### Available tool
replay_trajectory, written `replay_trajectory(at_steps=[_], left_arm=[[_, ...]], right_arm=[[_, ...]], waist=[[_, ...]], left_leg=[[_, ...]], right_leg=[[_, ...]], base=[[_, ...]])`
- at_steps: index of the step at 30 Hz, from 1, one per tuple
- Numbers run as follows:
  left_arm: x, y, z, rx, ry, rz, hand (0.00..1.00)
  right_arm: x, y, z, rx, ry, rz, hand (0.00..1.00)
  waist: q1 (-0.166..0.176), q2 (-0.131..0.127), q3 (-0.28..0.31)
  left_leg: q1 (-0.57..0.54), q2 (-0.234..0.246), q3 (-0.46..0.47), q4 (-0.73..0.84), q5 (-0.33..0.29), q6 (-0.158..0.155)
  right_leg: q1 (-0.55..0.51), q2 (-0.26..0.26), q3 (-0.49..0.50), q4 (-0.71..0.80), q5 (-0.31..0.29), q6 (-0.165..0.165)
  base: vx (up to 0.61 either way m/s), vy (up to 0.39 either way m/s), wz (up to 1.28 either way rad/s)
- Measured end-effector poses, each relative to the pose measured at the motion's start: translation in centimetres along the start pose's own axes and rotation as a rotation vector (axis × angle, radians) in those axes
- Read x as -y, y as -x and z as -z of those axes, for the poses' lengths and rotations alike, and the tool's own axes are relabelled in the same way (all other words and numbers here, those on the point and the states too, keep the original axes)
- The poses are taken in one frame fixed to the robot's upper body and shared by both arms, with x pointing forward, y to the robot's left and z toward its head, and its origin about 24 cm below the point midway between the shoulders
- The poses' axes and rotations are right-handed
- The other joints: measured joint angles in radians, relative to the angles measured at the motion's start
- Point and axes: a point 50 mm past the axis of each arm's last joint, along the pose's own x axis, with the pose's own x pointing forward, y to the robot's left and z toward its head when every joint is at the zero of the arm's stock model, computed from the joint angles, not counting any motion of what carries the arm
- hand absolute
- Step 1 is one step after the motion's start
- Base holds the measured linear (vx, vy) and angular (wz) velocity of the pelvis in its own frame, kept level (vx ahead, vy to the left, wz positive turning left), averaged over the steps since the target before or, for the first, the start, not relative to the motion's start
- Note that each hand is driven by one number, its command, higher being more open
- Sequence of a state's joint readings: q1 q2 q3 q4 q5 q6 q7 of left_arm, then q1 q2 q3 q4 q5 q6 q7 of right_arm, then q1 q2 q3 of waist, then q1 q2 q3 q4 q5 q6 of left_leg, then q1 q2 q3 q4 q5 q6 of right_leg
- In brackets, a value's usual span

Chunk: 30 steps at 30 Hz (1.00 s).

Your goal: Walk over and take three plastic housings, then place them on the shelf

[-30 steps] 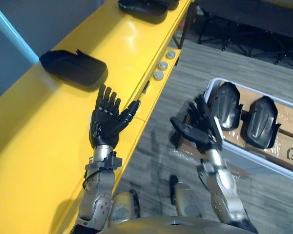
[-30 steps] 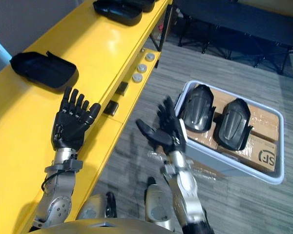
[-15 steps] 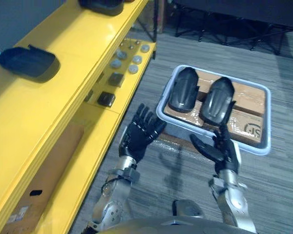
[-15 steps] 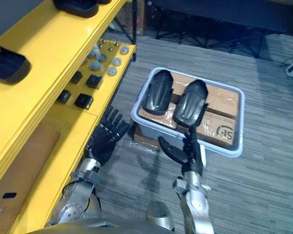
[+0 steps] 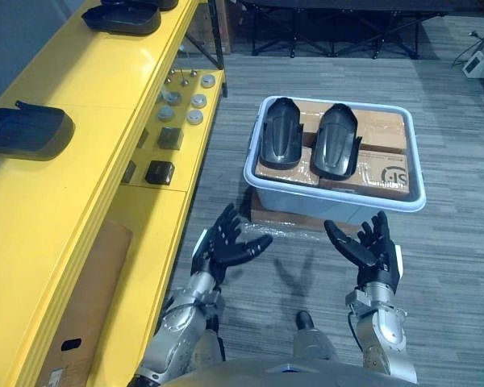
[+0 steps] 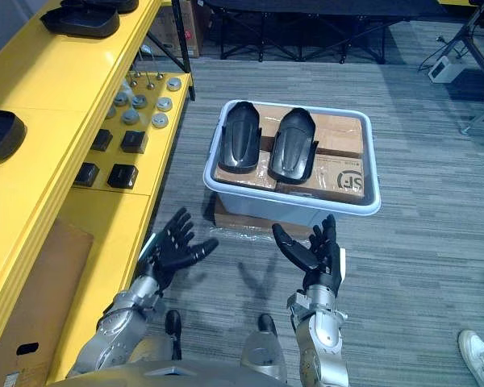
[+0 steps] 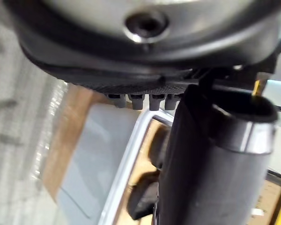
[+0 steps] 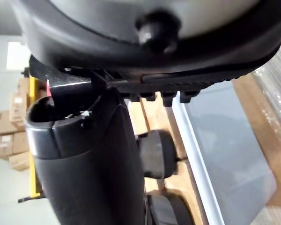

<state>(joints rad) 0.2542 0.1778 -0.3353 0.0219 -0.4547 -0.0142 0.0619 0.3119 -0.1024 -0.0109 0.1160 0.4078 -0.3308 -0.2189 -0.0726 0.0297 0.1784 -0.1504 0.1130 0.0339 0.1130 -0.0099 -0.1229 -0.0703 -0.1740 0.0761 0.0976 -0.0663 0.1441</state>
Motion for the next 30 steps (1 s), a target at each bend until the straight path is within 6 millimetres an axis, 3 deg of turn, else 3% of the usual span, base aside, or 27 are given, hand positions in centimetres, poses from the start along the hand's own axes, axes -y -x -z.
replay_trajectory(at_steps=[1, 7, 13, 18, 25, 27, 30], left_arm=[[0.1, -0.4, -2.7, 0.162, 0.036, -0.026, 1.00], [-0.2, -0.4, -2.9, 0.171, 0.038, -0.040, 1.00], [-1.3, -0.4, -4.0, 0.227, 0.082, -0.160, 1.00], [-1.5, -0.4, -5.0, 0.279, 0.064, -0.228, 1.00], [-1.1, -0.5, -4.9, 0.269, 0.074, -0.219, 1.00], [-1.8, -0.1, -4.5, 0.258, 0.077, -0.253, 1.00], [-2.5, 0.3, -4.2, 0.248, 0.089, -0.307, 1.00]], right_arm=[[0.0, 1.8, 1.3, -0.044, -0.015, -0.014, 1.00], [0.0, 1.8, 1.3, -0.044, -0.015, -0.015, 1.00], [-0.2, 1.7, 1.5, -0.067, -0.010, -0.025, 1.00], [-0.2, 2.7, 2.9, -0.171, 0.024, -0.029, 1.00], [-0.2, 2.8, 3.1, -0.186, 0.061, -0.021, 1.00], [-0.5, 2.5, 2.8, -0.172, 0.055, -0.032, 1.00], [-0.8, 1.9, 2.2, -0.144, 0.064, -0.076, 1.00]], waist=[[-0.012, -0.057, -0.042], [-0.013, -0.057, -0.042], [-0.010, -0.061, -0.048], [-0.013, -0.086, -0.085], [-0.007, -0.076, -0.099], [0.001, -0.076, -0.100], [0.015, -0.078, -0.101]], left_leg=[[0.035, 0.003, -0.022, -0.069, 0.038, -0.018], [0.036, 0.003, -0.018, -0.069, 0.039, -0.017], [0.087, 0.010, 0.027, -0.119, 0.053, -0.005], [0.126, 0.012, 0.060, -0.160, 0.064, -0.007], [0.132, 0.021, 0.066, -0.196, 0.097, -0.012], [0.149, 0.036, 0.102, -0.189, 0.083, -0.025], [0.154, 0.037, 0.079, -0.131, 0.017, -0.034]], right_leg=[[0.019, 0.005, -0.030, -0.028, 0.005, 0.001], [0.019, 0.005, -0.031, -0.028, 0.007, 0.004], [0.023, 0.005, -0.056, -0.029, 0.037, 0.021], [0.027, 0.005, -0.087, -0.033, 0.050, 0.016], [0.021, 0.016, -0.097, -0.071, 0.076, 0.004], [0.017, 0.036, -0.052, -0.091, 0.099, -0.006], [0.009, 0.058, 0.015, -0.122, 0.123, -0.019]], base=[[0.00, 0.000, 0.00], [0.00, 0.000, -0.01], [-0.01, -0.005, -0.21], [-0.04, -0.002, -0.14], [-0.04, -0.004, -0.04], [-0.01, -0.024, -0.71], [-0.01, -0.026, -0.83]])
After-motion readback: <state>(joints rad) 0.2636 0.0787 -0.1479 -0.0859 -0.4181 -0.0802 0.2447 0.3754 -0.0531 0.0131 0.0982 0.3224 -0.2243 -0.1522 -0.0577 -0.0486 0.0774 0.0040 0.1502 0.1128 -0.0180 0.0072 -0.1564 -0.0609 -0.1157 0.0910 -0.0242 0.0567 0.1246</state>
